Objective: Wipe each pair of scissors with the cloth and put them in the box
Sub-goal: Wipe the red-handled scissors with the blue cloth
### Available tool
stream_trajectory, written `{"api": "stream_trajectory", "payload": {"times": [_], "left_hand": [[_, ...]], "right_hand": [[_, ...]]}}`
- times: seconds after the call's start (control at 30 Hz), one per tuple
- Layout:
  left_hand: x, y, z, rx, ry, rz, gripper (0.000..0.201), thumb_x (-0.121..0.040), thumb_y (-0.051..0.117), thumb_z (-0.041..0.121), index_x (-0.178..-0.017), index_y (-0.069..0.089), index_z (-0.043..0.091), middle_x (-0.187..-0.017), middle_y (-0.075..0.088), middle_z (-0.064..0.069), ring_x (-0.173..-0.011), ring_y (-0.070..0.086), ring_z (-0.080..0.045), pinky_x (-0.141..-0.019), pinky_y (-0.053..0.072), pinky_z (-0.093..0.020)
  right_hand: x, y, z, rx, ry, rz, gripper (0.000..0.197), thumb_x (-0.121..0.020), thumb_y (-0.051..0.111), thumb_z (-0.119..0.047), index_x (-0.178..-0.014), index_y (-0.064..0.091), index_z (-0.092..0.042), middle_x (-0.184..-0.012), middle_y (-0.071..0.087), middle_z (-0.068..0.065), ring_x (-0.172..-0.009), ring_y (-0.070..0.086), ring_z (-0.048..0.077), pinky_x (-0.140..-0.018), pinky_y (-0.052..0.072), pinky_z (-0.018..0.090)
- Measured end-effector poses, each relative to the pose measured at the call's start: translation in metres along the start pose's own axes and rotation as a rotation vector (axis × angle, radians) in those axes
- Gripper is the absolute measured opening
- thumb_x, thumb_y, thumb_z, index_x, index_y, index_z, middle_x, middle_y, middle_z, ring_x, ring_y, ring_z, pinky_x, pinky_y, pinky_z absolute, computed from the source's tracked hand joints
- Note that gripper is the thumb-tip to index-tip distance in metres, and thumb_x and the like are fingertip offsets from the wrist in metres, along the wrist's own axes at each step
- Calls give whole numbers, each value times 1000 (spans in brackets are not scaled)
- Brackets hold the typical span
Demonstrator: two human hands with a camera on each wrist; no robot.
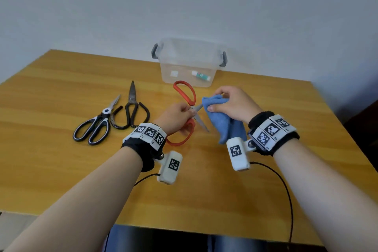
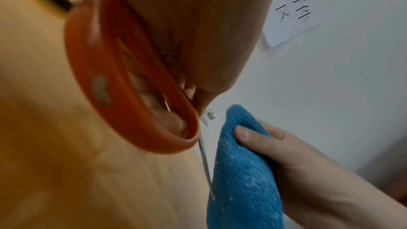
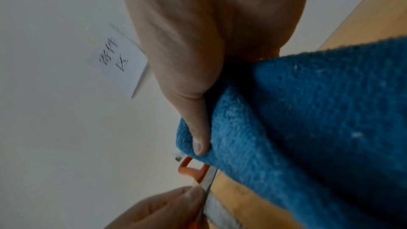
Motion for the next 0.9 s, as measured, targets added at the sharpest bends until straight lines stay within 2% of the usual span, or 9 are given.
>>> {"api": "stream_trajectory", "payload": {"times": [0.07, 0.17, 0.33, 0.5, 0.63, 0.73, 0.83, 0.9], "left_hand": [[-10, 4, -9, -44, 23, 18, 29, -107, 54, 24, -85, 55, 5, -63, 62, -6, -44, 60, -8, -44, 51, -23], [-21, 6, -18, -82, 34, 18, 28, -107, 53, 26, -86, 55, 7, -58, 60, -6, -34, 50, -9, -38, 43, -22], [-30, 4, -29, -118, 11, -16, 24, -106, 54, 20, -84, 51, 10, -50, 60, -3, -32, 49, -14, -35, 41, -23], [-35, 3, -34, -146, 2, -46, 27, -104, 54, 18, -79, 51, 9, -51, 64, -5, -30, 52, -13, -34, 38, -20], [-38, 2, -35, -162, 11, -65, 26, -102, 55, 16, -78, 55, 6, -49, 65, -1, -30, 54, -13, -34, 39, -20], [-42, 3, -36, -159, 14, -79, 27, -102, 55, 18, -79, 56, 5, -60, 70, -10, -32, 55, -14, -35, 40, -20], [-44, 4, -36, -129, -1, -93, 35, -104, 54, 20, -73, 56, 6, -51, 65, -4, -30, 52, -12, -34, 39, -19], [-45, 4, -36, -104, -14, -108, 37, -105, 55, 21, -72, 59, 5, -50, 64, -4, -30, 51, -12, -34, 39, -18]], "right_hand": [[-13, 13, 5, 53, -5, -18, 26, -79, 85, -33, -95, 67, -22, -93, 69, -8, -90, 64, 12, -68, 45, 27], [-30, 30, 11, 102, 8, -33, 27, -79, 85, -34, -94, 66, -22, -95, 69, -5, -89, 64, 14, -68, 47, 28], [-49, 50, 20, 169, 61, -57, 31, -76, 86, -38, -91, 65, -20, -92, 67, -3, -85, 62, 15, -68, 47, 31], [-64, 62, 20, 249, 92, -125, 48, -75, 86, -39, -94, 65, 0, -82, 58, 4, -74, 53, 19, -66, 39, 34], [-67, 64, 18, 318, 92, -169, 35, -78, 84, -35, -82, 59, -10, -80, 50, 7, -72, 47, 21, -66, 34, 34], [-68, 62, 21, 335, 106, -143, 35, -79, 84, -34, -81, 56, -13, -80, 49, 7, -72, 45, 21, -66, 33, 34], [-70, 59, 28, 336, 144, -98, 36, -78, 84, -35, -81, 59, -10, -80, 56, 7, -73, 52, 22, -66, 41, 36], [-70, 53, 30, 331, 164, -73, 33, -77, 85, -35, -87, 64, -11, -90, 66, 7, -82, 61, 24, -74, 49, 39]]}}
Point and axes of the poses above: each hand's wrist, its own x-axis away from the middle knuckle, its own y-axis out of the palm, z = x × y, the point moved 5 cm from there along -x, towards the middle knuckle
